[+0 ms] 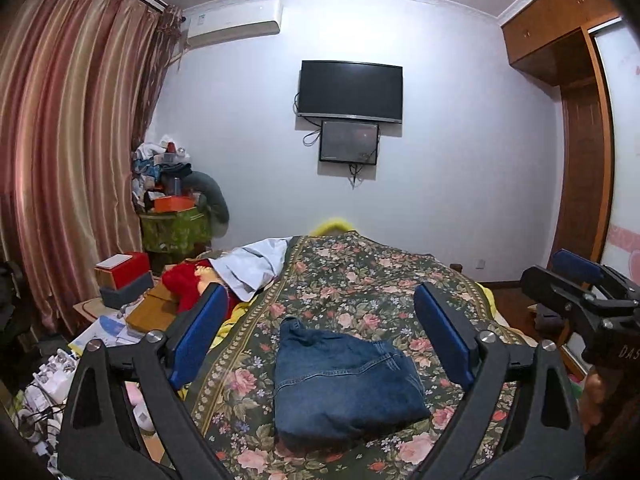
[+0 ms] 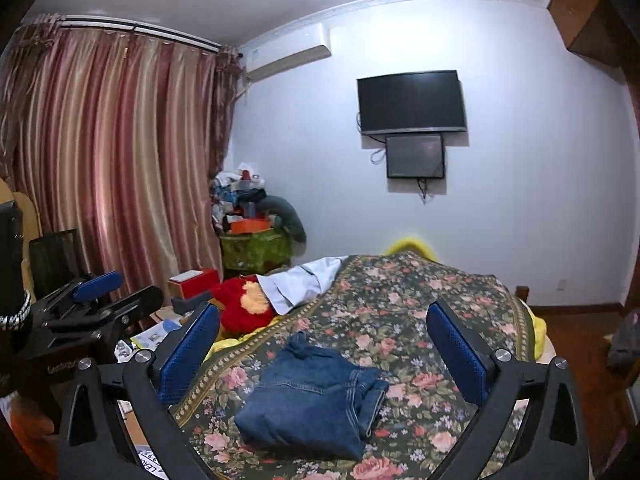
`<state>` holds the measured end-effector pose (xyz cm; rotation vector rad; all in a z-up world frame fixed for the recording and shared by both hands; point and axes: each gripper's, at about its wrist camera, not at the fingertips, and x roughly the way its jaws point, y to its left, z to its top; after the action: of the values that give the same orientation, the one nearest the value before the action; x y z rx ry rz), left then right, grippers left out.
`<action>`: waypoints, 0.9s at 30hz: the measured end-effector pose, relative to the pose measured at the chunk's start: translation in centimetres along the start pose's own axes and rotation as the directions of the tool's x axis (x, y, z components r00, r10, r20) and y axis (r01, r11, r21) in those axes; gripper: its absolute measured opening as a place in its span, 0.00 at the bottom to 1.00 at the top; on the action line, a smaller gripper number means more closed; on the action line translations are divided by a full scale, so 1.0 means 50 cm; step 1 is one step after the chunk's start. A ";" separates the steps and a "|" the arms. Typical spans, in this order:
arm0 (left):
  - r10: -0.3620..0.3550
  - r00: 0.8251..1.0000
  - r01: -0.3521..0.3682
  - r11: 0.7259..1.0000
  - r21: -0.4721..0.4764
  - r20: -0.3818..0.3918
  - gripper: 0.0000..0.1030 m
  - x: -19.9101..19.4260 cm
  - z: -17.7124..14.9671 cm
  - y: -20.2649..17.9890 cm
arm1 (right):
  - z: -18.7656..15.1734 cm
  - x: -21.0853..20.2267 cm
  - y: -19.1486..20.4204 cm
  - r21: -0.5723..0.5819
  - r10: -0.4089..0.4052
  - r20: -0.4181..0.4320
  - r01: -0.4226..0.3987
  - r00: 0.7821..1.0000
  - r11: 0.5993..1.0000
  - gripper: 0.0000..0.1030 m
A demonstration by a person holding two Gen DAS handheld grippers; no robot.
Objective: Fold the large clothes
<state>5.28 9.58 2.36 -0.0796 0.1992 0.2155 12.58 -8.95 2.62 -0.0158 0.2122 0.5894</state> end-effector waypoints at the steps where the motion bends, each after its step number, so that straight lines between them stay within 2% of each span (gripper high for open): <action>1: 0.001 1.000 -0.001 1.000 -0.002 -0.004 0.94 0.001 -0.004 0.000 | -0.002 0.001 0.000 0.004 -0.003 -0.009 0.003 1.000 1.000 1.00; 5: -0.012 1.000 0.011 1.000 -0.023 -0.022 0.95 -0.001 -0.013 -0.001 | -0.010 0.005 -0.006 0.015 -0.007 -0.033 0.007 0.999 1.000 1.00; 27: -0.030 0.999 0.029 0.999 -0.016 -0.034 0.95 0.003 -0.026 -0.006 | -0.010 0.000 -0.009 0.007 -0.006 -0.019 0.006 1.000 1.000 1.00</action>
<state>5.27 9.19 1.10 -0.1013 0.2305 0.1865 12.72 -9.36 2.12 -0.0150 0.2332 0.5830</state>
